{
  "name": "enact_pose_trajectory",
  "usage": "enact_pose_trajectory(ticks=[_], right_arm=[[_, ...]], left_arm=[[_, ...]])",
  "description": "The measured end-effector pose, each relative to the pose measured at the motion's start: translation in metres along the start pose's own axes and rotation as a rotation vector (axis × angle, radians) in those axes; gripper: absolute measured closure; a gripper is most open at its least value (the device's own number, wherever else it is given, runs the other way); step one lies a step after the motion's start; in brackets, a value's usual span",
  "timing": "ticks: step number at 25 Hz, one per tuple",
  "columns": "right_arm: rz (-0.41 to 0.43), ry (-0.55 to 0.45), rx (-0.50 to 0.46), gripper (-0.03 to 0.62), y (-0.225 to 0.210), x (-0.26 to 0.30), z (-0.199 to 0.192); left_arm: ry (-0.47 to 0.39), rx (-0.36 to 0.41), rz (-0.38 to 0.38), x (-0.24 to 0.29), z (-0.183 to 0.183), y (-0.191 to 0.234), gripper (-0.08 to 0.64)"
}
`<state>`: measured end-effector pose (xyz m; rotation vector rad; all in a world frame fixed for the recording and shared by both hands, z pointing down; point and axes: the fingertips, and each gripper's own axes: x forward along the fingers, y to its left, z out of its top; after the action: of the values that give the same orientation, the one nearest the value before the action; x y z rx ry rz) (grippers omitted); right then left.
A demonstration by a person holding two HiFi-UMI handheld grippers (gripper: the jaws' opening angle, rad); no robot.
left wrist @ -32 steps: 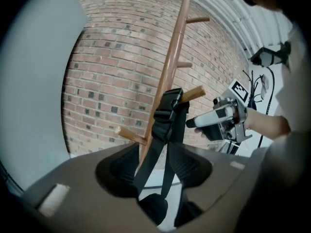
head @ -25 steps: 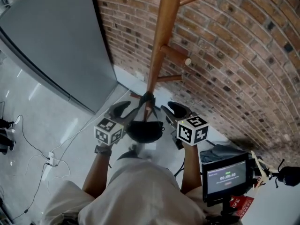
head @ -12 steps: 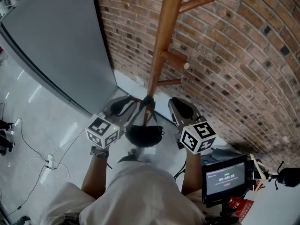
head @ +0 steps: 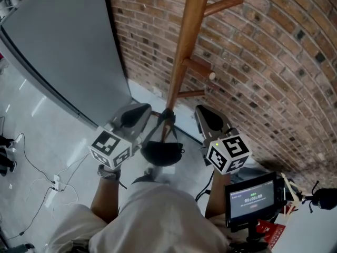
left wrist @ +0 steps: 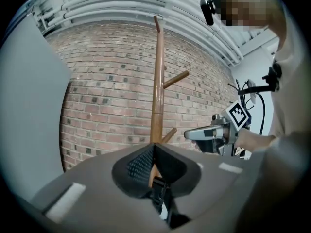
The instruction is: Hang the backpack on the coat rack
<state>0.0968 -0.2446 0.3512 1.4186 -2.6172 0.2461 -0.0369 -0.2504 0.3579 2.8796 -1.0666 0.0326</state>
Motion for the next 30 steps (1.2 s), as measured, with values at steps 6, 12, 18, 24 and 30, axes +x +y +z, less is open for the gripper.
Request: enact_pose_trajectory(ticks=[6,12,18,24,30], right_arm=[[-0.002,-0.037,-0.025,0.591,0.006,-0.004,0.017],[-0.029,-0.058,-0.084,0.592,0.007,-0.009,0.034],[-0.026,-0.087,-0.095,0.592,0.01,-0.012,0.047],[-0.019,-0.101,-0.092,0.592,0.013,-0.009,0.05],[-0.032,-0.101,-0.079,0.592,0.011,-0.007,0.047]], left_arm=[[-0.035,0.042,0.012,-0.003,0.019,-0.002,0.56],[-0.063,0.148,0.014,-0.002,0.043,-0.01,0.56],[-0.068,0.174,0.018,-0.005,0.052,-0.011,0.56],[-0.05,0.183,0.02,-0.006,0.048,-0.011,0.56],[-0.039,0.182,0.017,-0.006,0.045,-0.01,0.56]])
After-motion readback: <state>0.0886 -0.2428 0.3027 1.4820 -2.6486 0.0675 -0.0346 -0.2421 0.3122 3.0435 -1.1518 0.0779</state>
